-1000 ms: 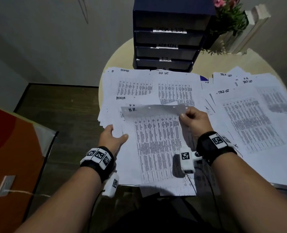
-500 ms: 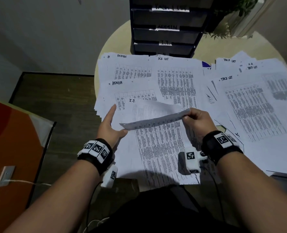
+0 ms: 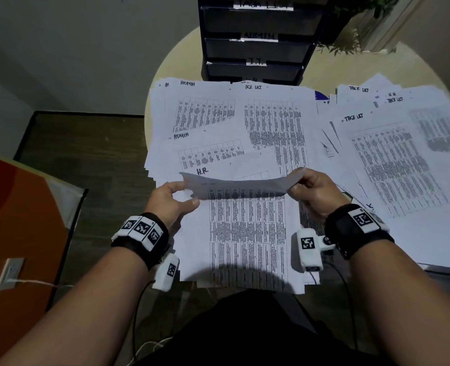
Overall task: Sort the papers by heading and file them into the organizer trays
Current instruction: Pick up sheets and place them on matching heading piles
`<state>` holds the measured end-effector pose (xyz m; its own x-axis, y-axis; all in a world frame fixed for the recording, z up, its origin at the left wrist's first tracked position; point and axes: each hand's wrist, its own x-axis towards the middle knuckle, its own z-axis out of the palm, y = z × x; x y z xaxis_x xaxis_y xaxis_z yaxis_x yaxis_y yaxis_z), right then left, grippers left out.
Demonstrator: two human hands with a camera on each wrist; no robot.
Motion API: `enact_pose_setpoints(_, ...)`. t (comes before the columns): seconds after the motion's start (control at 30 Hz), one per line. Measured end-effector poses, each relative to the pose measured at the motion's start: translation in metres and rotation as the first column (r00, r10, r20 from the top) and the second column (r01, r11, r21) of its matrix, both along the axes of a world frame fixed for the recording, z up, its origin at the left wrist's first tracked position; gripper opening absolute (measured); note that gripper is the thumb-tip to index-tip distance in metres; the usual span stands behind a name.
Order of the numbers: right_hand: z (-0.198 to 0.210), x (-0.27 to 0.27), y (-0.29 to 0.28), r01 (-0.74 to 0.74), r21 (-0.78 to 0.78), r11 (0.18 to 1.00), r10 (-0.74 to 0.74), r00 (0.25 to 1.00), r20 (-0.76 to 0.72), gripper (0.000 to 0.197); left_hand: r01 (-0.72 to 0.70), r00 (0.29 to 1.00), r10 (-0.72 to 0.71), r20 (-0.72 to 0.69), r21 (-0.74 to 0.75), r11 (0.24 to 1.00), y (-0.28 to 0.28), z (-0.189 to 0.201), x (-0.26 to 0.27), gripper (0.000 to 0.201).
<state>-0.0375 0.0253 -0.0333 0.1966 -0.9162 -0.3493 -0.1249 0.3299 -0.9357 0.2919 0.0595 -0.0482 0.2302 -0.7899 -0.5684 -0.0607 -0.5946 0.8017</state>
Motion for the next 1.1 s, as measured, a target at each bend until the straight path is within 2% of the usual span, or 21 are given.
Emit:
enact_pose_setpoints(0.07,0.001,0.003,0.000,0.042,0.017,0.999,-0.042,0.999,0.024,0.043,0.001,0.998,-0.002,0.065,0.013,1.000,0.000,0.002,-0.001,0.019)
enact_pose_setpoints(0.17,0.002,0.006,-0.001,0.178,0.045,0.983,-0.180,0.983,0.028,0.040,-0.037,0.990,0.039,0.132,-0.019,0.999,0.001,0.004,0.000,0.013)
enact_pose_setpoints(0.23,0.006,0.007,-0.003,0.224,0.016,0.974,-0.224,0.974,-0.020,0.039,-0.046,0.987,0.056,0.150,-0.072,0.996,0.001,0.006,0.002,0.008)
enact_pose_setpoints(0.3,0.009,0.008,-0.006,0.167,-0.017,0.986,-0.167,0.982,-0.091,0.034,-0.081,0.987,0.096,0.128,-0.119,0.990,0.000,0.009,0.002,0.005)
enact_pose_setpoints(0.4,0.013,0.015,-0.006,0.081,-0.044,0.996,-0.087,0.983,-0.163,0.025,-0.107,0.989,0.122,0.087,-0.161,0.981,0.000,0.017,-0.001,0.013)
enact_pose_setpoints(0.47,0.018,0.025,-0.006,0.122,-0.039,0.992,-0.125,0.990,-0.064,0.018,-0.101,0.989,0.118,0.090,-0.176,0.979,0.000,0.020,-0.003,0.014)
enact_pose_setpoints(0.57,0.027,0.037,-0.006,0.184,-0.026,0.983,-0.182,0.981,0.062,0.018,-0.096,0.990,0.113,0.081,-0.183,0.978,-0.002,0.024,-0.001,0.017)
enact_pose_setpoints(0.67,0.029,0.040,-0.006,0.180,-0.082,0.980,-0.185,0.980,-0.072,0.022,-0.082,0.990,0.099,0.104,-0.153,0.985,-0.004,0.019,0.003,0.016)
enact_pose_setpoints(0.8,0.019,0.032,-0.009,0.374,-0.149,0.915,-0.399,0.891,-0.217,0.017,-0.099,0.962,0.132,0.238,-0.144,0.985,-0.004,0.021,0.011,0.014)
enact_pose_setpoints(0.83,0.016,0.027,-0.009,0.376,-0.139,0.916,-0.399,0.887,-0.233,0.023,-0.107,0.953,0.147,0.266,-0.160,0.981,-0.004,0.023,0.013,0.014)
enact_pose_setpoints(0.9,0.010,0.016,-0.007,0.226,0.002,0.974,-0.210,0.910,-0.357,0.044,-0.083,0.933,0.140,0.331,-0.180,0.980,-0.006,0.027,0.017,0.017)
enact_pose_setpoints(0.93,0.009,0.013,-0.004,0.104,0.092,0.990,-0.048,0.877,-0.477,0.050,-0.063,0.925,0.125,0.360,-0.180,0.982,-0.007,0.027,0.020,0.019)
enact_pose_setpoints(0.97,0.006,0.012,-0.002,-0.008,0.154,0.988,0.096,0.812,-0.575,0.048,-0.049,0.917,0.115,0.383,-0.179,0.983,-0.008,0.026,0.021,0.022)
enact_pose_setpoints(1.0,0.005,0.012,0.002,-0.087,0.196,0.977,0.197,0.726,-0.659,0.036,-0.036,0.908,0.104,0.406,-0.172,0.984,-0.009,0.025,0.022,0.023)
enact_pose_setpoints(1.03,0.004,0.014,0.005,-0.114,0.197,0.974,0.222,0.661,-0.716,0.016,-0.024,0.898,0.097,0.429,-0.173,0.985,-0.009,0.025,0.022,0.023)
enact_pose_setpoints(1.07,0.006,0.016,0.007,-0.114,0.163,0.980,0.198,0.627,-0.753,0.009,-0.012,0.884,0.093,0.458,-0.176,0.984,-0.010,0.028,0.021,0.023)
enact_pose_setpoints(1.1,0.003,0.015,0.008,-0.077,0.092,0.993,0.120,0.625,-0.771,0.018,0.005,0.865,0.089,0.494,-0.186,0.983,-0.010,0.031,0.020,0.022)
